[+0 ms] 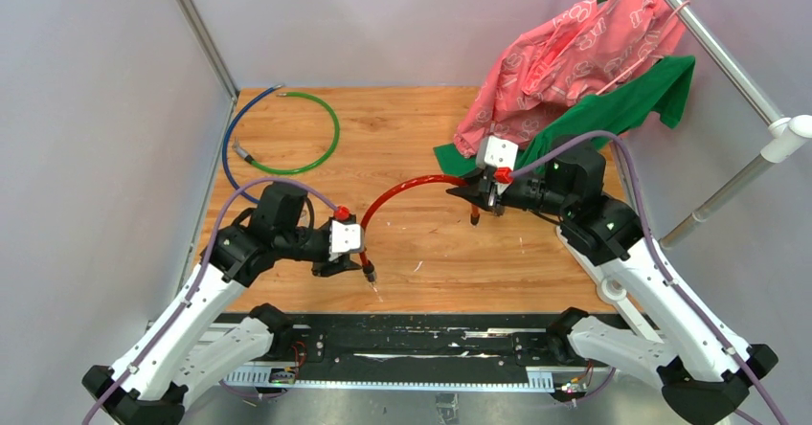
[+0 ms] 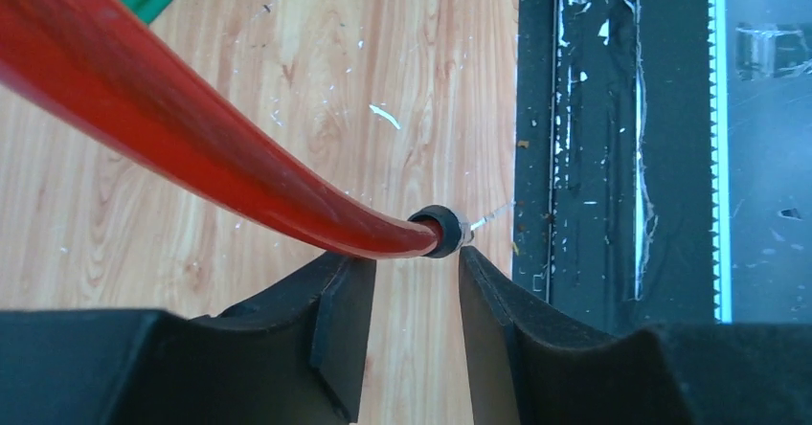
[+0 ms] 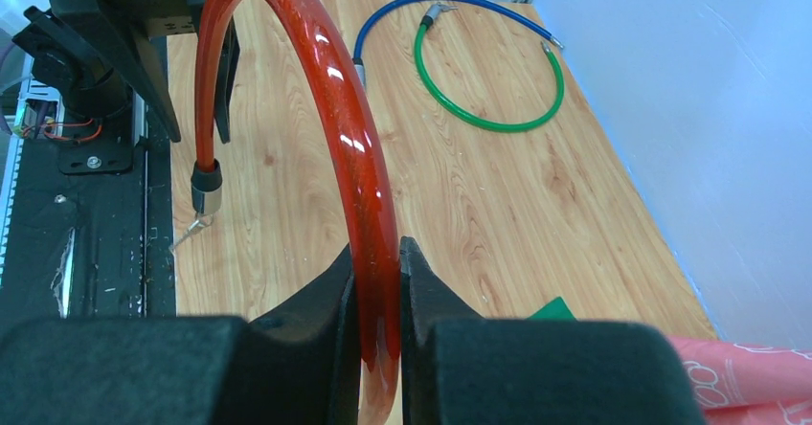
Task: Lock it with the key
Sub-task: Adjust the lock.
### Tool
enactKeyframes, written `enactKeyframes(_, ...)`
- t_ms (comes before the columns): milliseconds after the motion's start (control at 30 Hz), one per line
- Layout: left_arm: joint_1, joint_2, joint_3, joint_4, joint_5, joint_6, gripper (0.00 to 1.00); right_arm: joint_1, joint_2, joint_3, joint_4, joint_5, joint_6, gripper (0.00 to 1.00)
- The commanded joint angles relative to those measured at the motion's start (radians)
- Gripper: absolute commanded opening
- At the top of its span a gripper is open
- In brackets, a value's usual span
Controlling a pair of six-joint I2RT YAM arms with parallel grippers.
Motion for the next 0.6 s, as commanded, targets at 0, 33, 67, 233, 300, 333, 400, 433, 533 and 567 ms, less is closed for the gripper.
enactKeyframes(0, 0.005, 0.017, -0.006, 0.008, 0.033, -0.061, 0.45, -0.016, 0.002, 0.044, 0.070, -0.051, 0.016, 0.00)
enactKeyframes(33, 0.005, 0.016, -0.011, 0.035, 0.021, -0.083, 0.45, -0.016, 0.005, 0.044, 0.072, -0.057, 0.019, 0.00)
enactKeyframes(67, 0.005, 0.015, -0.015, 0.052, 0.025, -0.092, 0.45, -0.017, 0.007, 0.043, 0.074, -0.061, 0.020, 0.00)
enactKeyframes(233, 0.005, 0.030, -0.016, 0.096, 0.090, -0.127, 0.26, -0.018, 0.008, 0.040, 0.081, -0.061, 0.017, 0.00)
enactKeyframes(300, 0.005, 0.030, -0.016, 0.096, 0.071, -0.138, 0.00, -0.019, 0.005, 0.037, 0.080, -0.056, 0.020, 0.00)
enactKeyframes(333, 0.005, 0.028, -0.014, 0.096, 0.063, -0.154, 0.00, -0.018, 0.004, 0.034, 0.083, -0.053, 0.026, 0.00)
enactKeyframes(400, 0.005, 0.023, -0.019, 0.145, 0.038, -0.244, 0.00, -0.018, 0.005, 0.010, 0.106, -0.021, 0.062, 0.00)
enactKeyframes(433, 0.005, 0.014, -0.027, 0.194, -0.016, -0.324, 0.00, -0.018, 0.008, -0.013, 0.145, 0.003, 0.102, 0.00)
enactKeyframes(533, 0.005, -0.010, -0.073, 0.374, -0.243, -0.625, 0.00, -0.017, 0.021, -0.146, 0.315, 0.093, 0.262, 0.00)
enactKeyframes(567, 0.005, -0.014, -0.094, 0.424, -0.332, -0.733, 0.00, -0.016, 0.027, -0.196, 0.358, 0.125, 0.309, 0.01)
